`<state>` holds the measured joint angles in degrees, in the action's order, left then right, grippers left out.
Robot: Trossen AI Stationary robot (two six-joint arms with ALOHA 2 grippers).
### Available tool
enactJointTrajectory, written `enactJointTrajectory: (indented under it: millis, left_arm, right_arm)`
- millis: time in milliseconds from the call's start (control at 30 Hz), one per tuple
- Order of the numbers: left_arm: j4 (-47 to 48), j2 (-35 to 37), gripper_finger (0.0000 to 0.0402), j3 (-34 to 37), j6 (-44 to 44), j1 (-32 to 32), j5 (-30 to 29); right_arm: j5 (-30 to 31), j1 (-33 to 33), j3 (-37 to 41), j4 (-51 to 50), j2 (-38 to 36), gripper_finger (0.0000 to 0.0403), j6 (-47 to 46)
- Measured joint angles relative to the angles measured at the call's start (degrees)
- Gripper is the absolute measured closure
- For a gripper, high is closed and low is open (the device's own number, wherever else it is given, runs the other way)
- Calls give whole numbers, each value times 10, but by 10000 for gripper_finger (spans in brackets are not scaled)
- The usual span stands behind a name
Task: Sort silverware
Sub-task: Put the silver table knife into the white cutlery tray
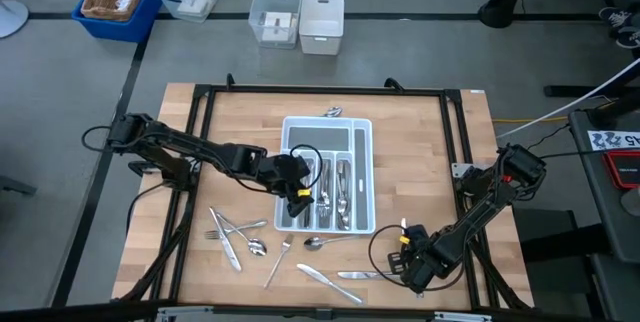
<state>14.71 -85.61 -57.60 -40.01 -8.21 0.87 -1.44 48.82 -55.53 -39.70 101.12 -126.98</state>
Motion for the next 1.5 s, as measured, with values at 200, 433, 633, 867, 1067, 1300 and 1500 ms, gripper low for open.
enactJointTrajectory:
  millis: [200, 433, 633, 867, 1067, 1300, 1500]
  left_arm:
    - [1, 0, 274, 0, -3, 0, 0]
    - [1, 4, 274, 0, -4, 0, 2]
    - [1, 3, 274, 0, -5, 0, 2]
    - [-2, 3, 274, 0, -5, 0, 2]
    - [-2, 3, 274, 0, -5, 1, 2]
    - [-3, 3, 274, 0, -5, 1, 2]
    - [-4, 3, 274, 0, -5, 1, 2]
  right_arm:
    - [3, 0, 0, -2, 0, 371, 0]
    - [3, 0, 1, -5, -11, 376, 28]
    - [6, -1, 3, -7, -24, 376, 70]
    - [20, -2, 3, -11, -35, 376, 122]
    - [16, -2, 3, -6, -47, 376, 174]
    - [29, -2, 2, -2, -69, 375, 253]
    - [39, -2, 2, -2, -97, 375, 344]
